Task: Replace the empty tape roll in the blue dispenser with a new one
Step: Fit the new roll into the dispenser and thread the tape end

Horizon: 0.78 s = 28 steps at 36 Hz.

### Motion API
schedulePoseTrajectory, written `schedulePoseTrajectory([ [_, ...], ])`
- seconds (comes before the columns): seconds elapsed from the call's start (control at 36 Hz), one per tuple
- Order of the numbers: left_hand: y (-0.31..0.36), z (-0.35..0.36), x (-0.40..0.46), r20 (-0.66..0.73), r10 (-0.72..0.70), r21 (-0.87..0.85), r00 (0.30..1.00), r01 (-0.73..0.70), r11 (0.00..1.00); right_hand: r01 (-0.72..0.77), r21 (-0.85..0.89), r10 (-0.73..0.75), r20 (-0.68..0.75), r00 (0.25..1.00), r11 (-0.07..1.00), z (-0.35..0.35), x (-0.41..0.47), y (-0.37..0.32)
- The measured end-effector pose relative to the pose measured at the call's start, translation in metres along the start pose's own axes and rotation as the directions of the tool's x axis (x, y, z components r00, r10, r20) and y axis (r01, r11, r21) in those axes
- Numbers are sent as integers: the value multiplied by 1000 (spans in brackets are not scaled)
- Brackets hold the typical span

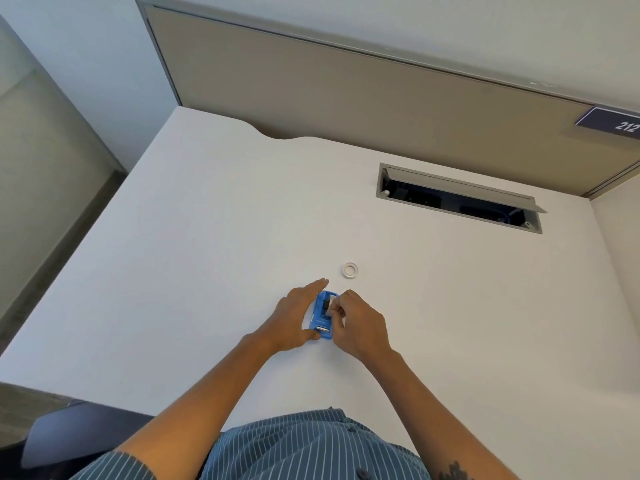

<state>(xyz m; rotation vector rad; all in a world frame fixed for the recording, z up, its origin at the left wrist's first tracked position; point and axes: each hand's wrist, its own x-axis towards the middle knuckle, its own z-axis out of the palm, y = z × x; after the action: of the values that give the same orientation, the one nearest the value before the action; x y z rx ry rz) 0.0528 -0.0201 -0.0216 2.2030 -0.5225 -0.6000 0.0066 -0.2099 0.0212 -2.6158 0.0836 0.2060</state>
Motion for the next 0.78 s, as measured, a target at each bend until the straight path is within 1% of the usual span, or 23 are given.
schedulePoseTrajectory([
  [0.17, 2, -2, 5, 32, 44, 38, 999, -45, 998, 15, -7, -15, -23, 1000, 1000, 1, -2, 2],
  [0.5, 5, 3, 0, -40, 44, 120, 998, -39, 992, 12, -32, -13, -42, 999, 999, 5, -8, 1],
  [0.78, 10, 8, -2, -95, 26, 134, 995, -13, 991, 34, -16, -35, -100, 994, 999, 4, -19, 0],
])
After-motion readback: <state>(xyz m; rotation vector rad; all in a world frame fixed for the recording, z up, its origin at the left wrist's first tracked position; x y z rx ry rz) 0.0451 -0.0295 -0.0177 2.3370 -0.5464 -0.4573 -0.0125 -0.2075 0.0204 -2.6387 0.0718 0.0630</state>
